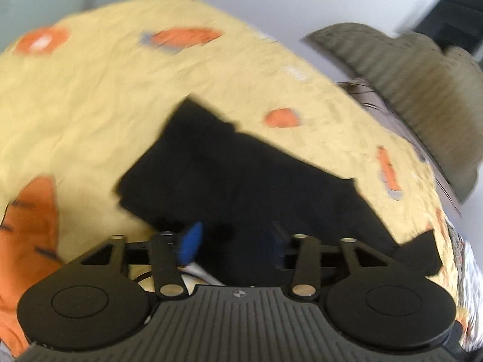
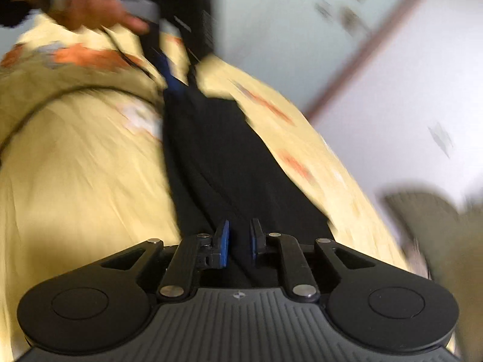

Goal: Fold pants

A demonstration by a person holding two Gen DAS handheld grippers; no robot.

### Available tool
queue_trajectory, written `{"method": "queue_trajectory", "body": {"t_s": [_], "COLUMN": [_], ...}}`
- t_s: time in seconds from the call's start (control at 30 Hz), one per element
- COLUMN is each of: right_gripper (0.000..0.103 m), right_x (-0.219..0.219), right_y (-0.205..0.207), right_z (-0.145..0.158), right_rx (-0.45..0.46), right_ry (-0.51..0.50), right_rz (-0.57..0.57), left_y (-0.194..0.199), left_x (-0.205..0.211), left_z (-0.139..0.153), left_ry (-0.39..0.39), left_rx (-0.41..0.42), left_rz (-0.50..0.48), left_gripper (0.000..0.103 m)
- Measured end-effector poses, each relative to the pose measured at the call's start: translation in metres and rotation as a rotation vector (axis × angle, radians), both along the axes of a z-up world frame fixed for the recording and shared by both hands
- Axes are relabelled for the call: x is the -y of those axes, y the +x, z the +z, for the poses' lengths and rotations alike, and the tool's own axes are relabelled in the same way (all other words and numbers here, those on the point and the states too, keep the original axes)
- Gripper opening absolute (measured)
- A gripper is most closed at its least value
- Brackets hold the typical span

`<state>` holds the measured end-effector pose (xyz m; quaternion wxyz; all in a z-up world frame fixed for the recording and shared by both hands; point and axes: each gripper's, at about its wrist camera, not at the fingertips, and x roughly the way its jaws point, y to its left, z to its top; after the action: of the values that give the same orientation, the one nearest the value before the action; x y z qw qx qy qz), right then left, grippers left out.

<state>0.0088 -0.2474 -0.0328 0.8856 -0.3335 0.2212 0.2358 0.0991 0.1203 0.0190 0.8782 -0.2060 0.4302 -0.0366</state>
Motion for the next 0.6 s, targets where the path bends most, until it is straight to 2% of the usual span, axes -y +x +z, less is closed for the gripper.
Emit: {"method": "queue_trajectory", "body": {"t_s": [0.03, 0.1, 0.2, 0.27, 0.37, 0.43, 0.5, 0.6], "right_gripper": [0.02, 0.02, 0.02, 0.021, 0.022, 0.033, 0.04, 0.04], "right_x": [0.021, 0.049, 0.075, 0.095, 0.149, 0.199, 0.248, 0.313], "right_y": [0.004, 0.005, -0.01, -0.01, 0.014, 0.04, 0.069, 0.117], "right_z": [-0.005, -0.015, -0.003, 0.01, 0.032, 0.04, 0.042, 0.038], "right_rx": [-0.058, -0.164, -0.223, -0.147, -0.074, -0.056, -0.062, -0.088], "right_ry": [0.024, 0.051, 0.155, 0.206, 0.357, 0.475, 0.548, 0.636], "right_rz": [-0.077, -0.166, -0.15, -0.238, -0.448, -0.588, -0.736, -0.881], "left_y": [0.001, 0.005, 0.021, 0.033, 0.05, 0.053, 0.052, 0.048], "left_x": [0.008, 0.032, 0.081, 0.111, 0.149, 0.166, 0.177, 0.187], "left_z": [0.004, 0.011, 0.007, -0.006, -0.031, -0.044, -0.054, -0.059], "left_ry": [0.004, -0.006, 0.0, -0.035, -0.022, 0.008, 0.034, 0.038], "left_rx": [0.013, 0.039, 0.043, 0.027, -0.031, -0.044, -0.049, -0.03], "left_rz": [-0.036, -0.118, -0.294, -0.45, -0.629, -0.698, -0.745, -0.796], "left_gripper": [0.065, 0.067, 0.072, 0.072, 0.072, 0.069, 0.069, 0.063]}}
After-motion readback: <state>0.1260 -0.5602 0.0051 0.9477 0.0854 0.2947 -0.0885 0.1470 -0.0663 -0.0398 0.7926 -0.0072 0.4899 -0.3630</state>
